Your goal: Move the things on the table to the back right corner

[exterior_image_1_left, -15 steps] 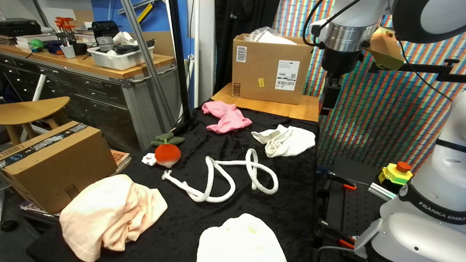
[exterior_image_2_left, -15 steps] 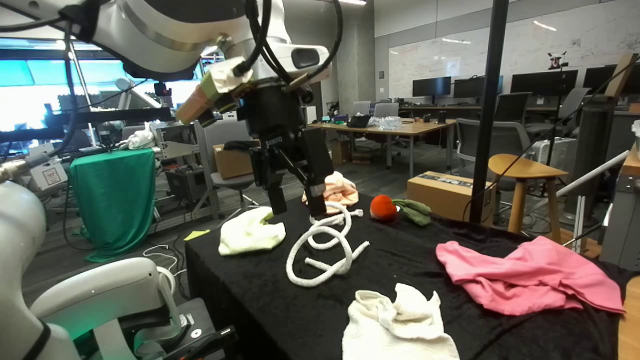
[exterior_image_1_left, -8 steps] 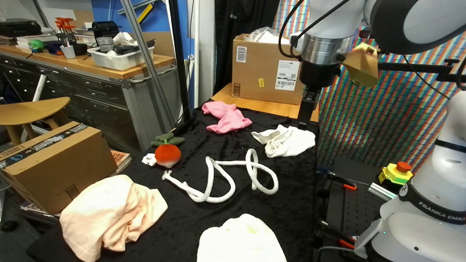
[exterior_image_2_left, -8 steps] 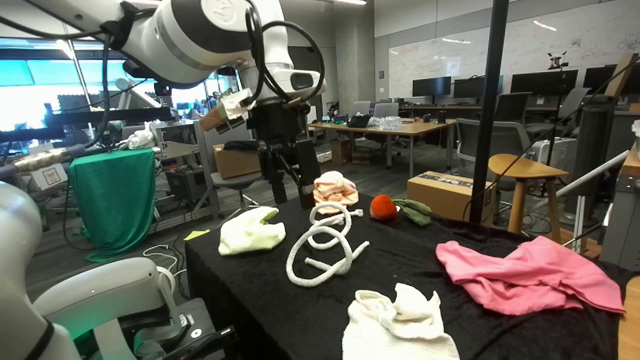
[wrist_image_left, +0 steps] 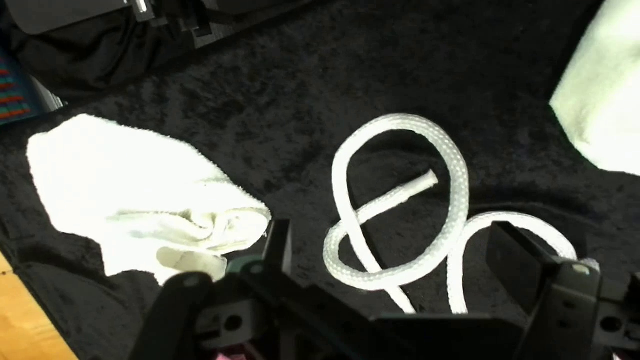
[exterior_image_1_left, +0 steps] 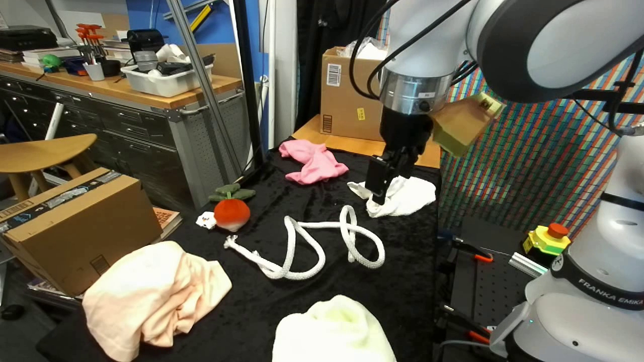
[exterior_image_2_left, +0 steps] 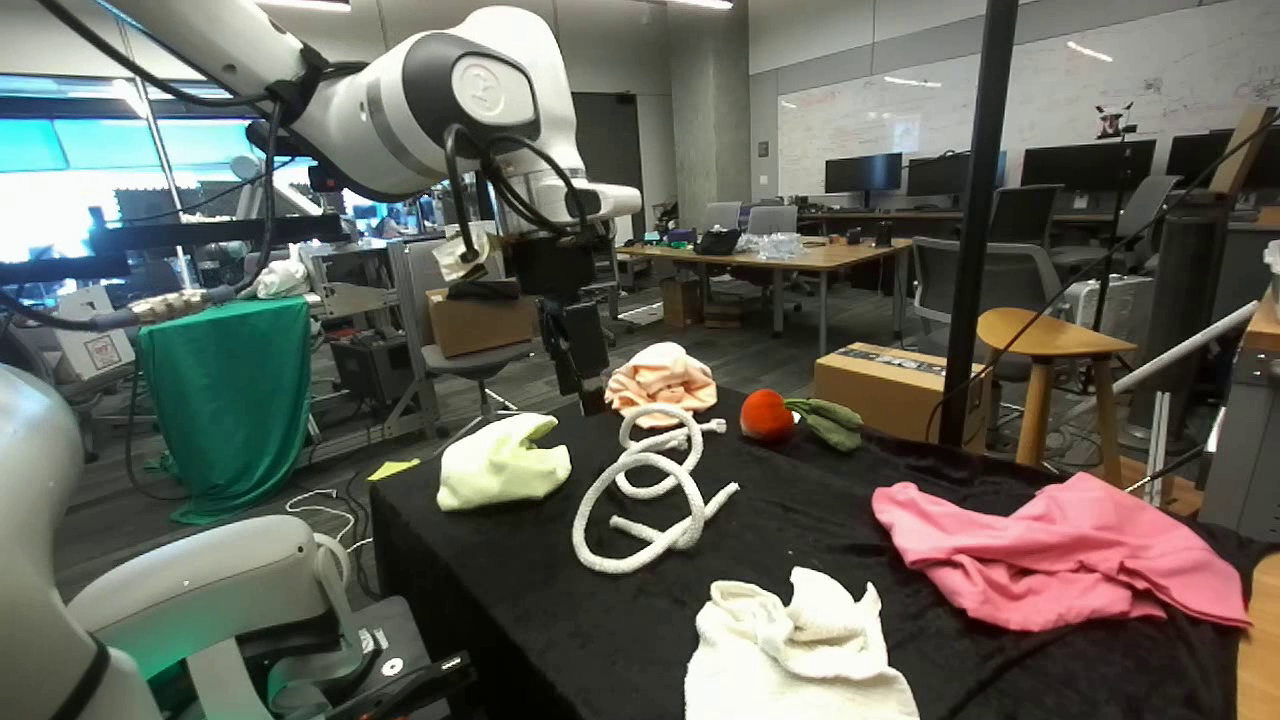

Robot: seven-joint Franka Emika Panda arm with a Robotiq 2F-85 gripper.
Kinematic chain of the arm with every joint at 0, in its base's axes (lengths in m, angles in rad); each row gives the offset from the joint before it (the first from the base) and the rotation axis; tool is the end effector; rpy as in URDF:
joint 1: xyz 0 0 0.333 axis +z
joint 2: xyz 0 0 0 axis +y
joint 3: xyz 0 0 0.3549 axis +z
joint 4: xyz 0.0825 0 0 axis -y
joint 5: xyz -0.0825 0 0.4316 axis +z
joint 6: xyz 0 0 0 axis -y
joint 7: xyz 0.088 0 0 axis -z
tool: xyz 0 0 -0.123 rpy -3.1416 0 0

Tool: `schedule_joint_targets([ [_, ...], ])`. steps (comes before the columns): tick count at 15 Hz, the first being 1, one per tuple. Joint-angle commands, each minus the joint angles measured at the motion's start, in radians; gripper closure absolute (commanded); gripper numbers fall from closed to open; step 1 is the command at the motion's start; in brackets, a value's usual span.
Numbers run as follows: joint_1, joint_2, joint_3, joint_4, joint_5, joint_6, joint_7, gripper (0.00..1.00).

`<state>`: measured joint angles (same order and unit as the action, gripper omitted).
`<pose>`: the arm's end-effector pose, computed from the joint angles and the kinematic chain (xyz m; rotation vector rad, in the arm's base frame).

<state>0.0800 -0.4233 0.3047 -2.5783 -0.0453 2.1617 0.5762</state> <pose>0.3961 0.1539 0.3914 2.9771 -0.2869 0.0924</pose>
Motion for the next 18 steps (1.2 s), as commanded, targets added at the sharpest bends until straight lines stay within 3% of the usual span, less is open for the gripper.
schedule_joint_targets([
  [1,0.0,0.087,0.036,0.054,0.025,0.048,0.177,0.0],
  [5,0.009,0.158,0.041,0.074,0.025,0.092,0.355,0.0],
  [18,0.06,0.298,0.017,0.08,0.134,0.273,0.739,0.0],
])
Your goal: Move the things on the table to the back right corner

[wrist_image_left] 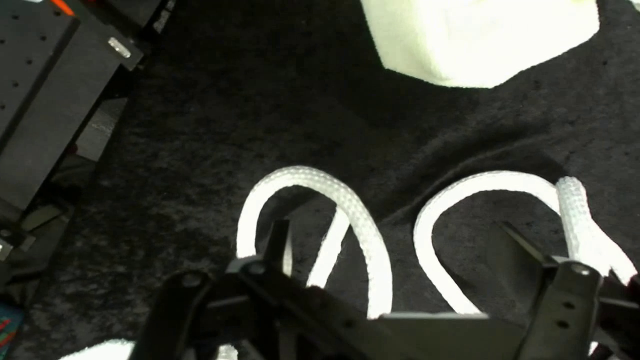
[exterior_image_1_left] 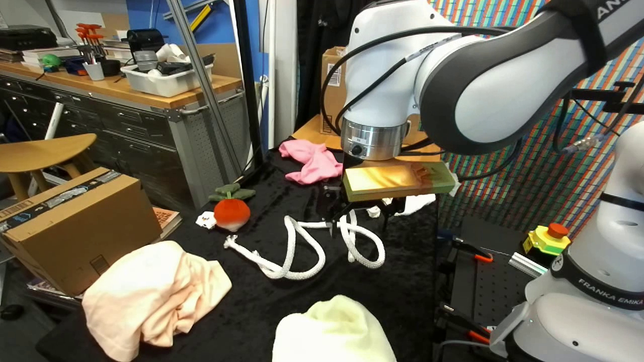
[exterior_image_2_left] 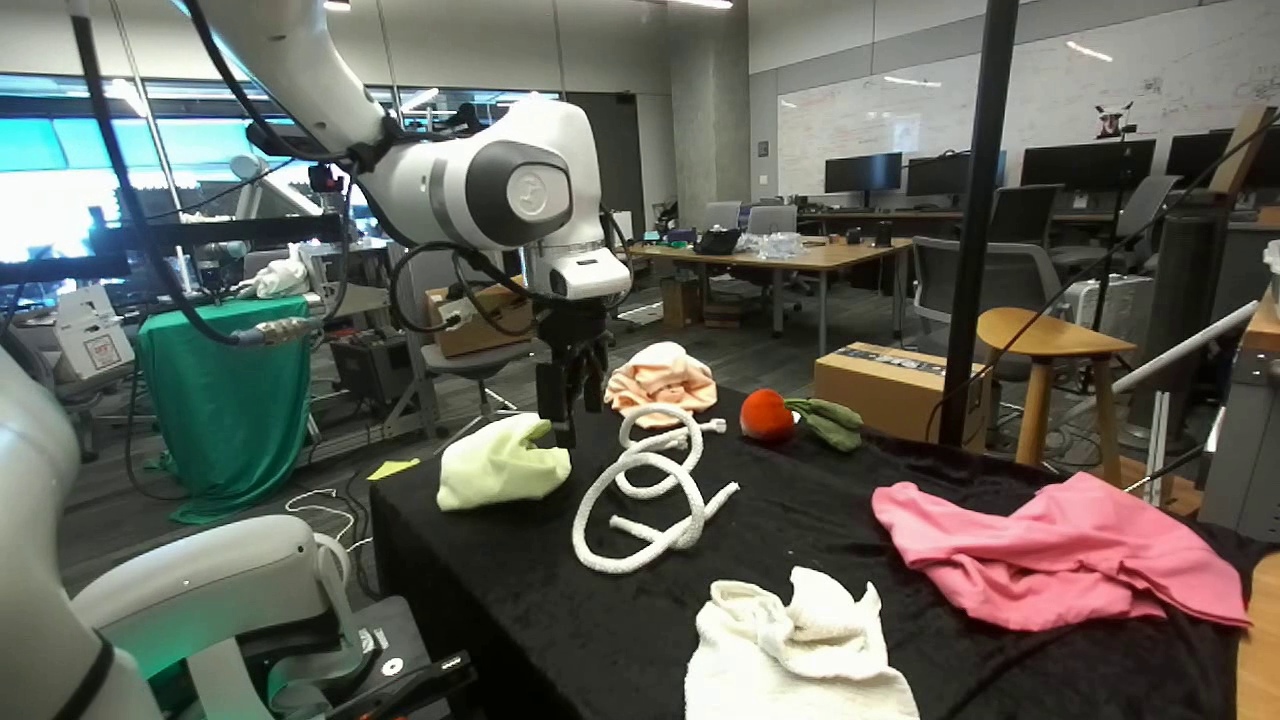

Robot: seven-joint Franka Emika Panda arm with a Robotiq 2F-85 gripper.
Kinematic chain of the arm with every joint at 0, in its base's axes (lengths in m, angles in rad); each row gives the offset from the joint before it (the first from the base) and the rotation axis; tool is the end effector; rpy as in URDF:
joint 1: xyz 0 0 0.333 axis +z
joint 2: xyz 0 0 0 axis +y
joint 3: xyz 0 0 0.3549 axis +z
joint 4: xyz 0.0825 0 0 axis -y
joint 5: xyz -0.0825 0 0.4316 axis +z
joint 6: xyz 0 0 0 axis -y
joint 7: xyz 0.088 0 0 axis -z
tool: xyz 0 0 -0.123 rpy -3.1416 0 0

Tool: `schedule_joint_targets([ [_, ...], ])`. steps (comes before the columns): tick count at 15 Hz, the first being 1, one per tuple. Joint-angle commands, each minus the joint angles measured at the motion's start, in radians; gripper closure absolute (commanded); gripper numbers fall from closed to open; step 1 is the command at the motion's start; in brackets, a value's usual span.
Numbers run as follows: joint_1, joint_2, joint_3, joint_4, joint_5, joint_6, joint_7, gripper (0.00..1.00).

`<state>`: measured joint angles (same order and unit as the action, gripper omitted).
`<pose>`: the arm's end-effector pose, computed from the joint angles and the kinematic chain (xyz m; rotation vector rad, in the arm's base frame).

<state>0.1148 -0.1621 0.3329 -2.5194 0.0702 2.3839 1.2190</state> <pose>0.4319 0.2063 0.3245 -2.8673 1.2555 -0.0249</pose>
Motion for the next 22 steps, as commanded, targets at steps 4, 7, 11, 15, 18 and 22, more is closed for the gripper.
schedule_joint_targets([
  [4,0.033,0.074,-0.016,0.013,-0.002,0.109,0.239,0.0],
  [7,0.033,0.094,-0.03,0.012,-0.006,0.136,0.31,0.0],
  [11,0.029,0.111,-0.056,0.012,-0.036,0.155,0.356,0.0],
  [15,0.029,0.115,-0.081,0.009,-0.068,0.156,0.348,0.0],
  [18,0.028,0.114,-0.091,0.009,-0.092,0.155,0.345,0.0],
  [22,0.026,0.121,-0.099,0.014,-0.125,0.151,0.346,0.33],
])
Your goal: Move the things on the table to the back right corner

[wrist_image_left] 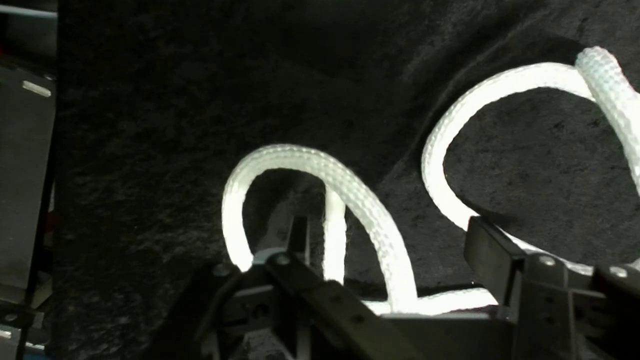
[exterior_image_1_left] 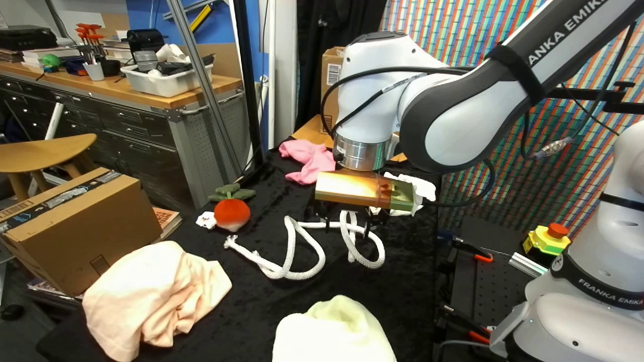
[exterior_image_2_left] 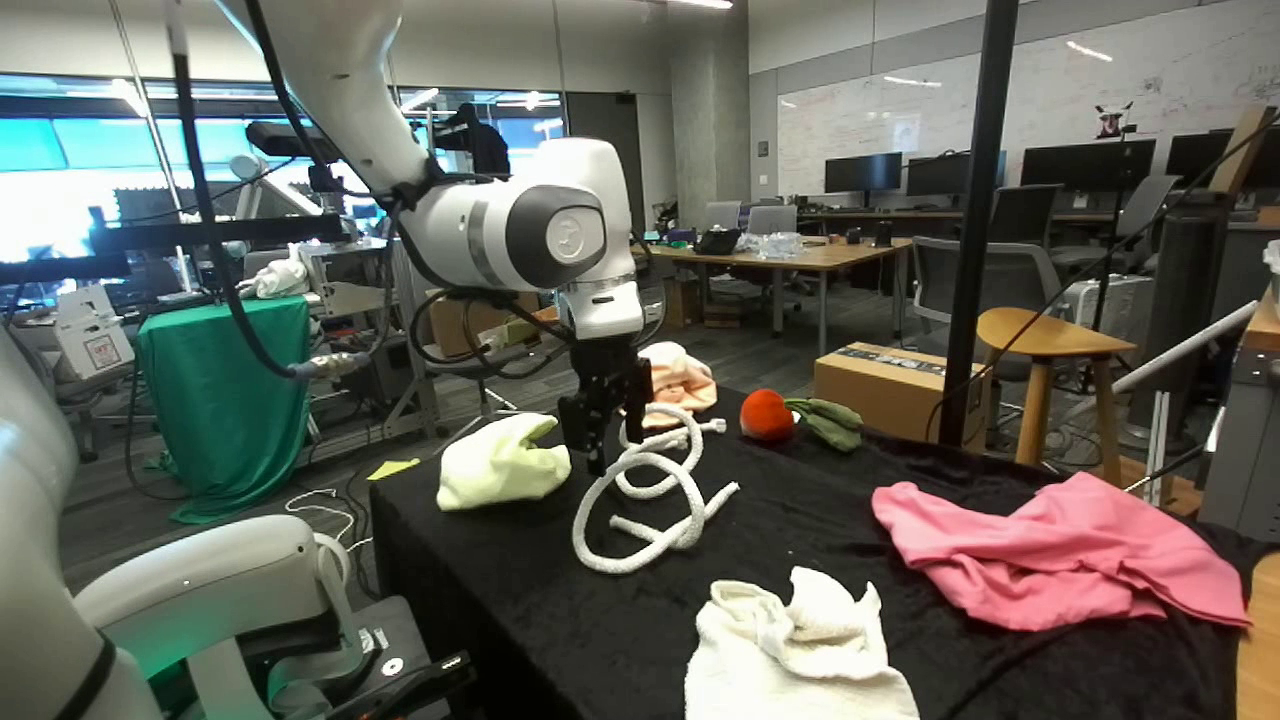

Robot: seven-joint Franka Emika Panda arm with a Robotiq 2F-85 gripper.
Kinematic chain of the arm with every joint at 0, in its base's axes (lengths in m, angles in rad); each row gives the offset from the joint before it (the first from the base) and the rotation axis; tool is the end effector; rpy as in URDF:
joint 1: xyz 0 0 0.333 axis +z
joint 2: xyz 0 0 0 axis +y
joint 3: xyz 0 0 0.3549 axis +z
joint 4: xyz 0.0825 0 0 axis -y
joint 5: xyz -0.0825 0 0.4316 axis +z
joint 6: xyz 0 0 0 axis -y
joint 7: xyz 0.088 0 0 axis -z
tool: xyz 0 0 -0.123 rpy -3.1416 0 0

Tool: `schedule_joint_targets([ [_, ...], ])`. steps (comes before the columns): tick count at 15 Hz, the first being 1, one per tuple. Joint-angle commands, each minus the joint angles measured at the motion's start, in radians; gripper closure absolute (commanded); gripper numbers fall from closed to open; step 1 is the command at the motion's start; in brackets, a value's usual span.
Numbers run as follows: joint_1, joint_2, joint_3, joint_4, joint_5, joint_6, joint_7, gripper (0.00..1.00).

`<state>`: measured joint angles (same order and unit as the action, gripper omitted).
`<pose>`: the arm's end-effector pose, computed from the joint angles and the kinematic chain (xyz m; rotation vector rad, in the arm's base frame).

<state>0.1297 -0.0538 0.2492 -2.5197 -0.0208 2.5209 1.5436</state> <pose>0.4575 0.1813 0.2879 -2.6129 1.6898 -0.0804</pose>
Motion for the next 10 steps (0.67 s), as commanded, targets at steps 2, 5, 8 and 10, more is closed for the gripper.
schedule_joint_targets([
  [2,0.01,0.02,-0.02,0.016,-0.041,0.014,0.02,0.55],
  [5,0.01,0.029,-0.026,0.016,-0.042,0.013,0.019,0.8],
  [8,0.013,0.025,-0.029,0.014,-0.056,0.006,0.027,0.92],
  [10,0.013,0.016,-0.03,0.011,-0.069,0.0,0.03,0.92],
])
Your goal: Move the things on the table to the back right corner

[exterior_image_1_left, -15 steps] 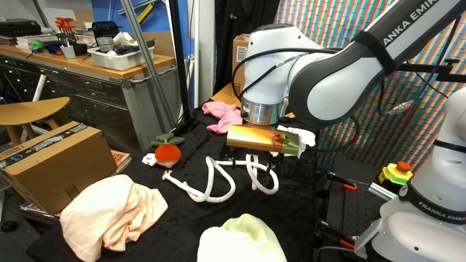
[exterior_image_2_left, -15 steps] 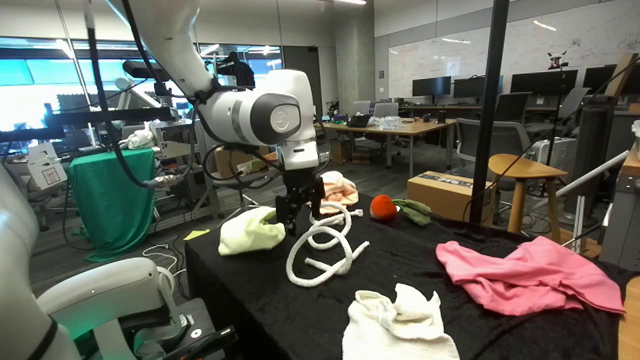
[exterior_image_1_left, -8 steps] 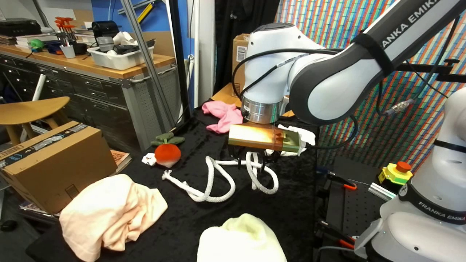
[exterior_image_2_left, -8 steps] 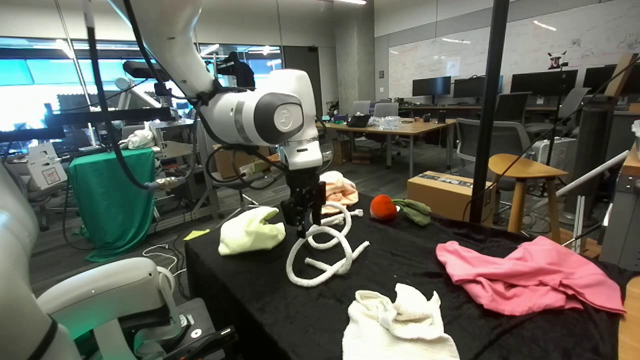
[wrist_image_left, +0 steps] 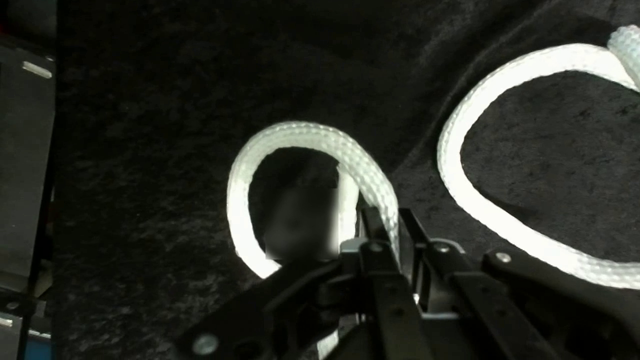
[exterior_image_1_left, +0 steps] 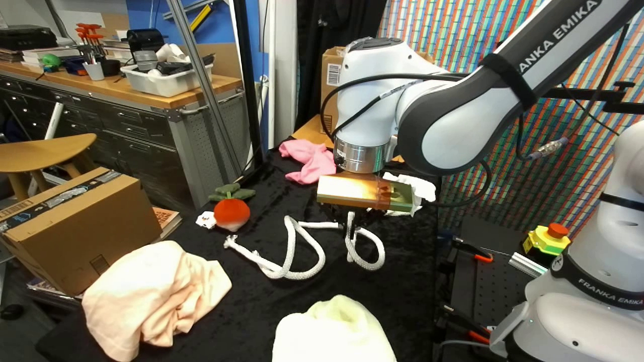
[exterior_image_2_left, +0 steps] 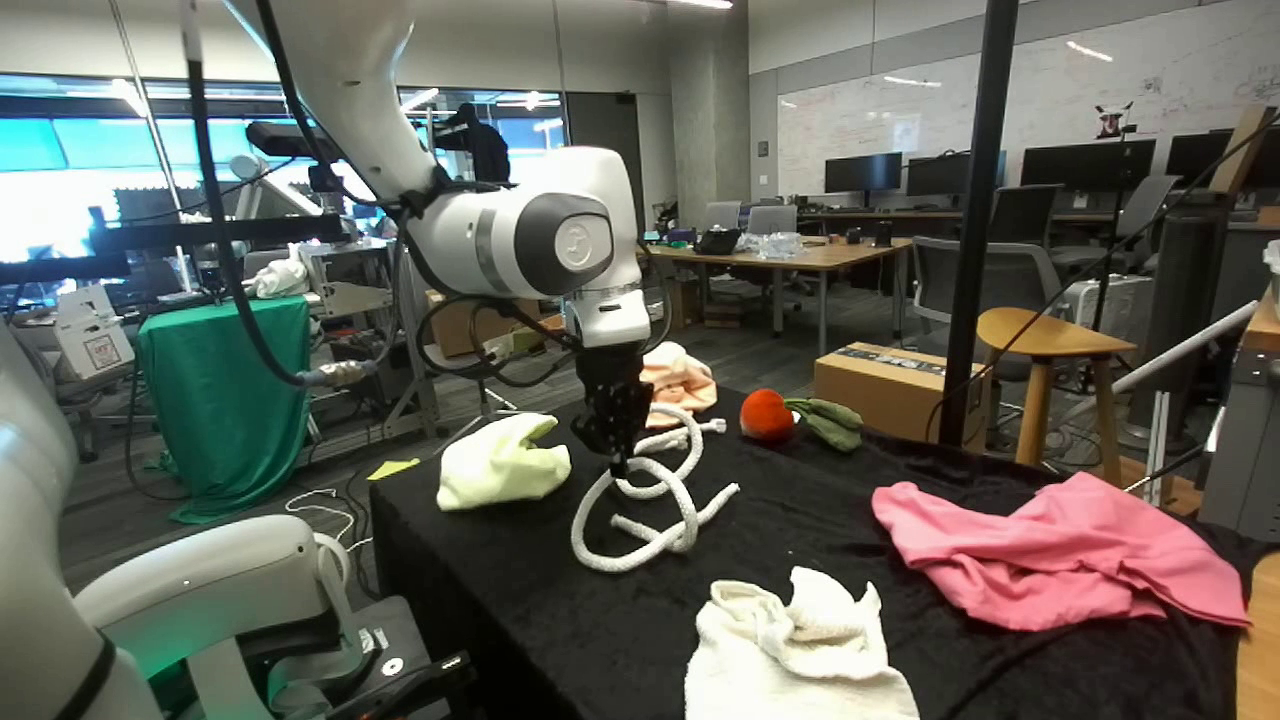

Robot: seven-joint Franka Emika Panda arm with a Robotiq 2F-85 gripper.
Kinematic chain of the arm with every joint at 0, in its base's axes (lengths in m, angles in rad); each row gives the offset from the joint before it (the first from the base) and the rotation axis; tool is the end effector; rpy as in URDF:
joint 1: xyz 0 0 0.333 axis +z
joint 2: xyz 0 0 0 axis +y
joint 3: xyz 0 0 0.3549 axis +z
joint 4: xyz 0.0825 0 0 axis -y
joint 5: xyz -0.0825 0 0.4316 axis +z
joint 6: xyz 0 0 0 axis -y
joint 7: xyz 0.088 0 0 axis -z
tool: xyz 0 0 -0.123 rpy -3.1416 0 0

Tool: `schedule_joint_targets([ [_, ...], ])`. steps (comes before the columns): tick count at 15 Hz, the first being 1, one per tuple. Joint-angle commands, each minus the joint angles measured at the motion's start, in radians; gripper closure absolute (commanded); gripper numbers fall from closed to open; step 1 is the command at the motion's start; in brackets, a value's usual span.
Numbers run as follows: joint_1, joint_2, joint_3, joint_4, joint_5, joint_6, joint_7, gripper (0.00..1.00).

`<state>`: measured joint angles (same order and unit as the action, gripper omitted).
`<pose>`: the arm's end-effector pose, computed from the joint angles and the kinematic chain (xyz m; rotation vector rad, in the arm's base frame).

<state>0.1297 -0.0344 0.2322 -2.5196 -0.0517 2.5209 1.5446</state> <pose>0.4596 0.1735 0.2787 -2.6382 1.6931 -0.0809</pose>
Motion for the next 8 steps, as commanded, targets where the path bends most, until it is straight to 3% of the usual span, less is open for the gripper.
schedule_joint_targets([
  [1,0.013,-0.006,-0.013,0.01,-0.048,-0.002,0.032,0.9],
  [8,0.006,-0.033,-0.016,0.01,-0.16,-0.018,0.097,0.91],
])
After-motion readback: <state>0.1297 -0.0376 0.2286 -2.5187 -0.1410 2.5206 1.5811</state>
